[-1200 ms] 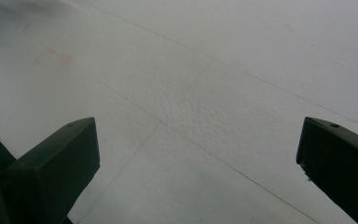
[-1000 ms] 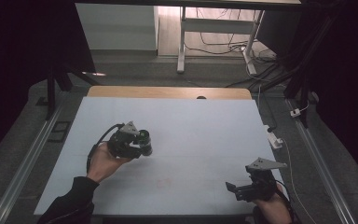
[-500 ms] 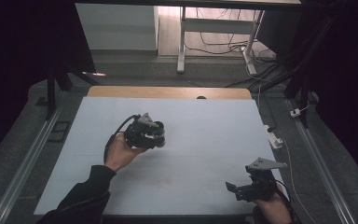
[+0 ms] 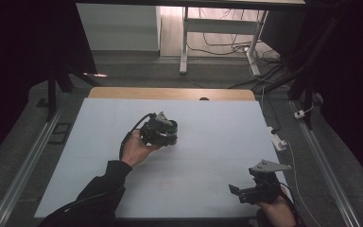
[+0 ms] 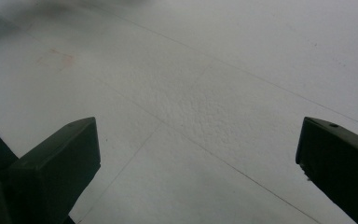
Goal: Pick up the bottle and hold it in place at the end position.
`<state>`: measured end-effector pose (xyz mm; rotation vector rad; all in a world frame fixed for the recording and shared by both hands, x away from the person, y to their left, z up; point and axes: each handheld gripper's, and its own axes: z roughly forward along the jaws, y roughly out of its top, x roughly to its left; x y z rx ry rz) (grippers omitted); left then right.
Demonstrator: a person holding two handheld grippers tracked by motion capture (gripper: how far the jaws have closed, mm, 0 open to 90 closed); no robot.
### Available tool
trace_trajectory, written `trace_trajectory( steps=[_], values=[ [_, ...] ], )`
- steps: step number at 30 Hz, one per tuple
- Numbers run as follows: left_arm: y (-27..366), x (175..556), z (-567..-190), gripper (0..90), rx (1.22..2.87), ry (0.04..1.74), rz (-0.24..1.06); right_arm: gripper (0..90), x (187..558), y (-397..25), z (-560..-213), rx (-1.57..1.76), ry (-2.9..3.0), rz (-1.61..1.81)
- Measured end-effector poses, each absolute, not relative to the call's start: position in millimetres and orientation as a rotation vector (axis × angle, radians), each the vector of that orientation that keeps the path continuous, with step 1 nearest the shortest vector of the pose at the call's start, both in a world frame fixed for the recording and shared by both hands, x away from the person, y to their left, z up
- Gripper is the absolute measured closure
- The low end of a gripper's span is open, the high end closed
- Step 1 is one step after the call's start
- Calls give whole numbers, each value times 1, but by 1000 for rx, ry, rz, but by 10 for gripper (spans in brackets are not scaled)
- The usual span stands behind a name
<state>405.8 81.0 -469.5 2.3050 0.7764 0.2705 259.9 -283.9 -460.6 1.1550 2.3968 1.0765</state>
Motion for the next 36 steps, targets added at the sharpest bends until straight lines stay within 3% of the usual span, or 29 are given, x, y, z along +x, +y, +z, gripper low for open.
trace_trajectory(
  steps=[36],
  values=[
    [73,415,-501,537,2294,839,256,0,259,-283,-460,1136,2401,1076]
  ],
)
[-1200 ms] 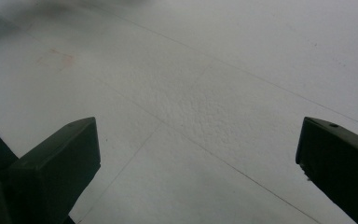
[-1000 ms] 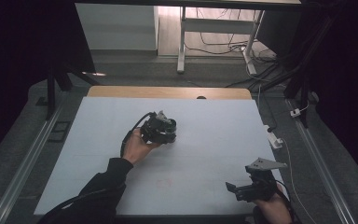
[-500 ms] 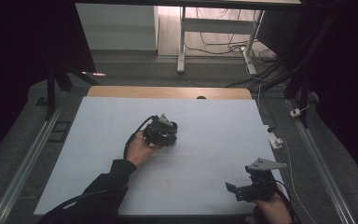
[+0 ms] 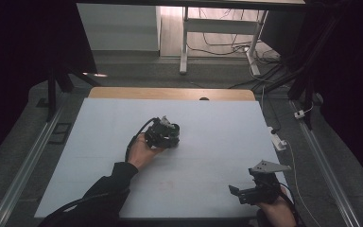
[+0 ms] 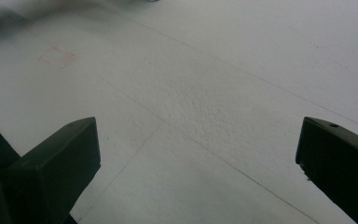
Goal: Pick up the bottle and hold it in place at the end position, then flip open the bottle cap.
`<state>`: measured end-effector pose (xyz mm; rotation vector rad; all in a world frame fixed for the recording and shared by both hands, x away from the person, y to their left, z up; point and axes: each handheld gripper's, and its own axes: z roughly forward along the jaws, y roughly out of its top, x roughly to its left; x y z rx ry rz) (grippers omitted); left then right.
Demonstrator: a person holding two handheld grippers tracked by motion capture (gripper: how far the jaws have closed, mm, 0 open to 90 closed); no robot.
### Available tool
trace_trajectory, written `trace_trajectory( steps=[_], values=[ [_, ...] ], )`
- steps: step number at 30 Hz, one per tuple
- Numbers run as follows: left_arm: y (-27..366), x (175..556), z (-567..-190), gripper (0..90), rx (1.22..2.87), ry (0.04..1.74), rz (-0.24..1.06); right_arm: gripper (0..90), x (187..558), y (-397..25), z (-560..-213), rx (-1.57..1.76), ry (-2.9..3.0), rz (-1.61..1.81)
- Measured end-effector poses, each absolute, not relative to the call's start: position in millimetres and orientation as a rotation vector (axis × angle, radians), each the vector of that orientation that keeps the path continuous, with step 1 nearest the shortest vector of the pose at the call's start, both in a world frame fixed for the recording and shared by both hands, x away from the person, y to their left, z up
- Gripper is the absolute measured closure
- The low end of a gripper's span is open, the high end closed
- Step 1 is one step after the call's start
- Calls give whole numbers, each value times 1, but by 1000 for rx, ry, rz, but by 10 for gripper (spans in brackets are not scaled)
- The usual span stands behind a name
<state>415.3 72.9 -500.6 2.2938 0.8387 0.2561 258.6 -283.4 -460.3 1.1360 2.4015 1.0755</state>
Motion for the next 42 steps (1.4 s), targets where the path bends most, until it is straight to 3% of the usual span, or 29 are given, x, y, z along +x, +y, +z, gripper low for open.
trace_trajectory(
  steps=[24,42],
  values=[
    [74,414,-503,539,2283,835,258,0,258,-279,-455,1064,2402,1153],
    [75,414,-504,539,2280,822,262,0,269,-249,-444,955,2440,1238]
  ],
)
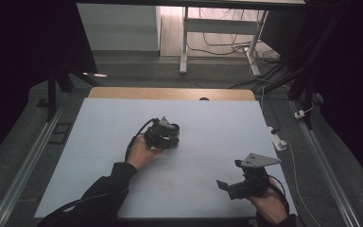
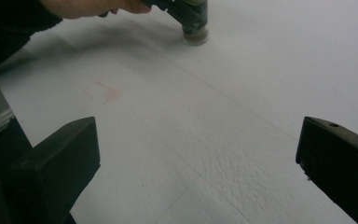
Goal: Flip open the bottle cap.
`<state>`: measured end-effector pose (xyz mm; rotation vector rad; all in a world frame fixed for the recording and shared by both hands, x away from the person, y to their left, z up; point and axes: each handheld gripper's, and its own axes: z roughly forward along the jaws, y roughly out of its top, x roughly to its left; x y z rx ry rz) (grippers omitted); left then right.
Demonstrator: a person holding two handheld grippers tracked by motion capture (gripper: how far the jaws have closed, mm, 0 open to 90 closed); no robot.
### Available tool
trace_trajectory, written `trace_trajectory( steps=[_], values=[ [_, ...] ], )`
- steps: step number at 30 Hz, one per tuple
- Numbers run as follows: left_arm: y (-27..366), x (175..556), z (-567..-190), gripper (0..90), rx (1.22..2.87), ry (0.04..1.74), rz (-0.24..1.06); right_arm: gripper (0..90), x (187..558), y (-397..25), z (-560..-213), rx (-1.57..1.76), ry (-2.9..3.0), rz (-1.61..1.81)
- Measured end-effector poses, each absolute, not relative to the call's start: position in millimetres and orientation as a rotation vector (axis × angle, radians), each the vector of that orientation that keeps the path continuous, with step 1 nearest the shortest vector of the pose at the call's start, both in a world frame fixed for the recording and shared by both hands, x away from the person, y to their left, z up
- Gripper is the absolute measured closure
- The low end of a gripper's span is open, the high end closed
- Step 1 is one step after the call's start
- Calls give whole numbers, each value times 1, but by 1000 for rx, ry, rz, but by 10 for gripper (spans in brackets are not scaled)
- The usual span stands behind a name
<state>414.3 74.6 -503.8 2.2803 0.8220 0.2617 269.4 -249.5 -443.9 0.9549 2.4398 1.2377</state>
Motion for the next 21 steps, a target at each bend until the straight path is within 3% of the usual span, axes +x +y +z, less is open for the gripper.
trace_trajectory(
  steps=[21],
  values=[
    [75,413,-505,540,2272,819,271,0,295,-211,-438,858,2527,1338]
  ],
)
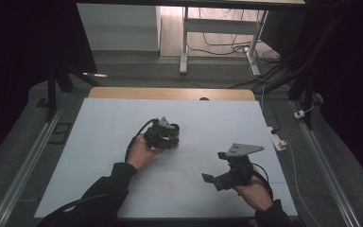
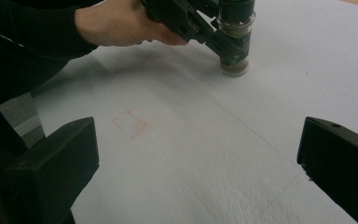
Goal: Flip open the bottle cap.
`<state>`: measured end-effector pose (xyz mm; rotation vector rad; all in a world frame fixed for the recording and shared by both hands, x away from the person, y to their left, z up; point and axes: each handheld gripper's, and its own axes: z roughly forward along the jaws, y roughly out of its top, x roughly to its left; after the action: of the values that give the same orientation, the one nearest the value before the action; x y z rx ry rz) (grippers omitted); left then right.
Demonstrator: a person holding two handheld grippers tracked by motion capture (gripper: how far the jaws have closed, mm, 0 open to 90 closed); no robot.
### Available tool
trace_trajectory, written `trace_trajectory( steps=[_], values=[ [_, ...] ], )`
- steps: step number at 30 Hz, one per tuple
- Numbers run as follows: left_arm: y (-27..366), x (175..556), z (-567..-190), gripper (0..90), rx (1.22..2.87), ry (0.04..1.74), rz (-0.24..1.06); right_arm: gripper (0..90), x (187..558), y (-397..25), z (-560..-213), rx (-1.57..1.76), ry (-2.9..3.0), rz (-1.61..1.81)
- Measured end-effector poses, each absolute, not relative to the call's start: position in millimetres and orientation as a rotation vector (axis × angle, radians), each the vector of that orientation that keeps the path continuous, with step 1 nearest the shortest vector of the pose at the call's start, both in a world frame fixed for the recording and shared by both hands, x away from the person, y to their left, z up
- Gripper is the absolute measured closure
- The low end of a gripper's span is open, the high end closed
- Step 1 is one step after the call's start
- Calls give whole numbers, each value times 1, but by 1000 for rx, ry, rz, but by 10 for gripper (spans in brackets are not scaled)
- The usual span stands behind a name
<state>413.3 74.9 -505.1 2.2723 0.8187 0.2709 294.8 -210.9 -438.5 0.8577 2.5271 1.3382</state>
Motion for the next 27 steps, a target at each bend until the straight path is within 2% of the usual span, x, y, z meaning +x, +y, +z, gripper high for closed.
trace_trajectory(
  steps=[27],
  values=[
    [75,411,-507,540,2262,819,287,0,351,-163,-444,898,2525,1232]
  ],
)
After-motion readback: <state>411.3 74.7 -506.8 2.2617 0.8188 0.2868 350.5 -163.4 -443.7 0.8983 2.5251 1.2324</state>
